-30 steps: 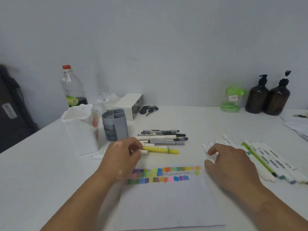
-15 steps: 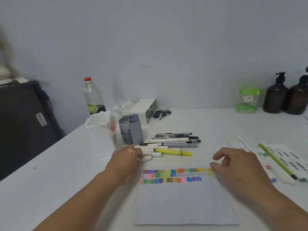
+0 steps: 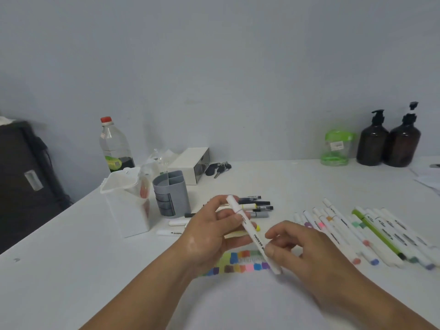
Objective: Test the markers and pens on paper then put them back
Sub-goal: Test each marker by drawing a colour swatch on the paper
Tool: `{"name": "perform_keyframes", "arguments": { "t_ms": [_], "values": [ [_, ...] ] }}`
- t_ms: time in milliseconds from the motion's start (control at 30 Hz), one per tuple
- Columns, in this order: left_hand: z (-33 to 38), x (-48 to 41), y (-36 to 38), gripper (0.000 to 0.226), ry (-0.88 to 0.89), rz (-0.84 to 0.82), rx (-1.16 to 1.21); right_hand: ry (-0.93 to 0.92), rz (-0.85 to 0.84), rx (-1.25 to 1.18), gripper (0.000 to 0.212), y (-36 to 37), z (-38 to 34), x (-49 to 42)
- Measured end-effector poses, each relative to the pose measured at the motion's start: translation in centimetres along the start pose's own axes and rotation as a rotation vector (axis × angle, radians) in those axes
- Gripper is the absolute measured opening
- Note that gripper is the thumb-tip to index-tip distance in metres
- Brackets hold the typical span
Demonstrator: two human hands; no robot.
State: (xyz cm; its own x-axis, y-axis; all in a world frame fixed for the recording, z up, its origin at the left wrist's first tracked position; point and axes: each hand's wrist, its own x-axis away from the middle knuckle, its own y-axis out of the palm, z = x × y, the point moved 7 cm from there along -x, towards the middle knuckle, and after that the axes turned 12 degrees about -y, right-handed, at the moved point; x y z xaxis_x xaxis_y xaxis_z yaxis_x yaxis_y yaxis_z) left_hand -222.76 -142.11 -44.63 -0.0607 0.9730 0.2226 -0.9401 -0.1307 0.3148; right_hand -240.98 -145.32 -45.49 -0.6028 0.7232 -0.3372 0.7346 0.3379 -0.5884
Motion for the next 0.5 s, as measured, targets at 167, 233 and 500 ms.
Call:
{"name": "perform_keyframes", "arguments": {
  "t_ms": [167,233,500],
  "values": [
    [-2.2,-1.4,-0.3,0.027,0.012,-0.074,0.042,0.065,0.086,-0.14,0.01,-0.4,1.2,-0.2],
    [-2.4,-1.4,-1.2,0.033,0.029,-0.041,-0.085,0.093,0.179,-0.246,0.01,-1.2,1.7,-0.3],
    [-2.2,0.3,-0.6,0.022,0.176,0.034,-0.724,0.082,0.247,-0.351,0.012,-1.8,1.6,-0.5]
  ]
}}
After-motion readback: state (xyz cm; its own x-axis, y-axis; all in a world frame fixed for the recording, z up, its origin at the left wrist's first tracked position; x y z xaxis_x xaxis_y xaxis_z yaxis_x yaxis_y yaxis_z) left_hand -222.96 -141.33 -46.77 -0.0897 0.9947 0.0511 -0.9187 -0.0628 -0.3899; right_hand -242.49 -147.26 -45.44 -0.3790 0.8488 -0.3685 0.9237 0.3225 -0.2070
